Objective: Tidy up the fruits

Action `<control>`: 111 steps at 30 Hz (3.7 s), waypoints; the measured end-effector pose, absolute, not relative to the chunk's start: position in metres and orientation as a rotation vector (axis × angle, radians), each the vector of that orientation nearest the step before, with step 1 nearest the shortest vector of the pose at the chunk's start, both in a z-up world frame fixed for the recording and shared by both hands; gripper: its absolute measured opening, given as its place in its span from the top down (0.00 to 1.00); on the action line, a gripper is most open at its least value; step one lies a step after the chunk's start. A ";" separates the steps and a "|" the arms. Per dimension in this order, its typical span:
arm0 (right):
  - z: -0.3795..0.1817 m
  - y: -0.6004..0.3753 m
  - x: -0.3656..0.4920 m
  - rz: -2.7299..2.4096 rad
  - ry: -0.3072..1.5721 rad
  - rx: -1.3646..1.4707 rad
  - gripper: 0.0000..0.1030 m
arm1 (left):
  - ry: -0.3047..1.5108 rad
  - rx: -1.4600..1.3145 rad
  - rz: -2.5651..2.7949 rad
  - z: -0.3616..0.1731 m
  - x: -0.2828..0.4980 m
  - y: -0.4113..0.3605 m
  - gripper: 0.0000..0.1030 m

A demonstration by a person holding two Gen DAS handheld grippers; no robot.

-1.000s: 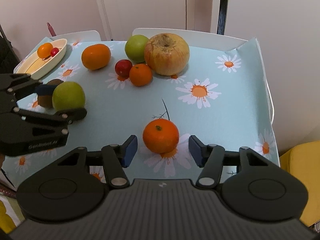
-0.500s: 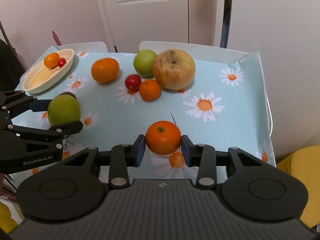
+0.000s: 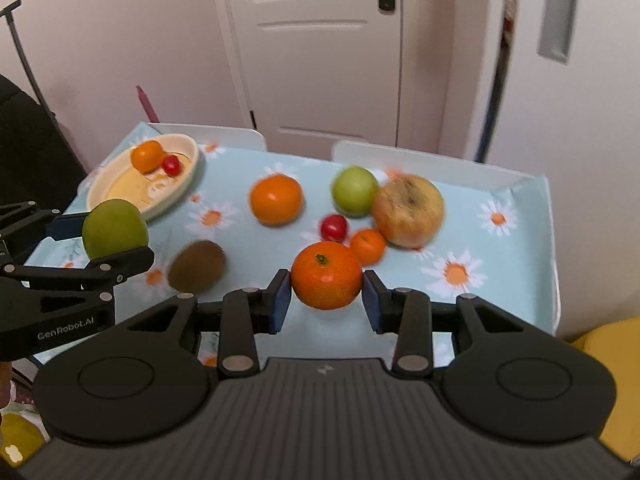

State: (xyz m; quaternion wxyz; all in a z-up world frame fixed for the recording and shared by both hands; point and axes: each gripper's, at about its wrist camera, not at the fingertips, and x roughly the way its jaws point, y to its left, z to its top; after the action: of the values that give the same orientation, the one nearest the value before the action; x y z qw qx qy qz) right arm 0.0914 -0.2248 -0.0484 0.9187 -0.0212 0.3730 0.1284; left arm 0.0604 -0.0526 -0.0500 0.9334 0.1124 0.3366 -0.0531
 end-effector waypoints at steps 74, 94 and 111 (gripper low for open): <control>-0.091 0.030 0.248 0.504 0.860 -0.209 0.48 | 0.833 0.122 0.037 -0.073 0.145 0.170 0.03; -0.097 0.020 0.246 0.564 0.766 -0.208 0.00 | 0.826 0.157 0.046 -0.078 0.132 0.150 0.03; -0.051 -0.014 0.196 0.439 0.760 -0.095 0.00 | 0.760 0.157 0.021 -0.039 0.104 0.135 0.03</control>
State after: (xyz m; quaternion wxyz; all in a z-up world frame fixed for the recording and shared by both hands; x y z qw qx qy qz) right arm 0.1955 -0.0140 -0.0506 0.9041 -0.0461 0.3677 0.2127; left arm 0.1043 0.1346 -0.0392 0.9255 0.0767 0.3708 0.0104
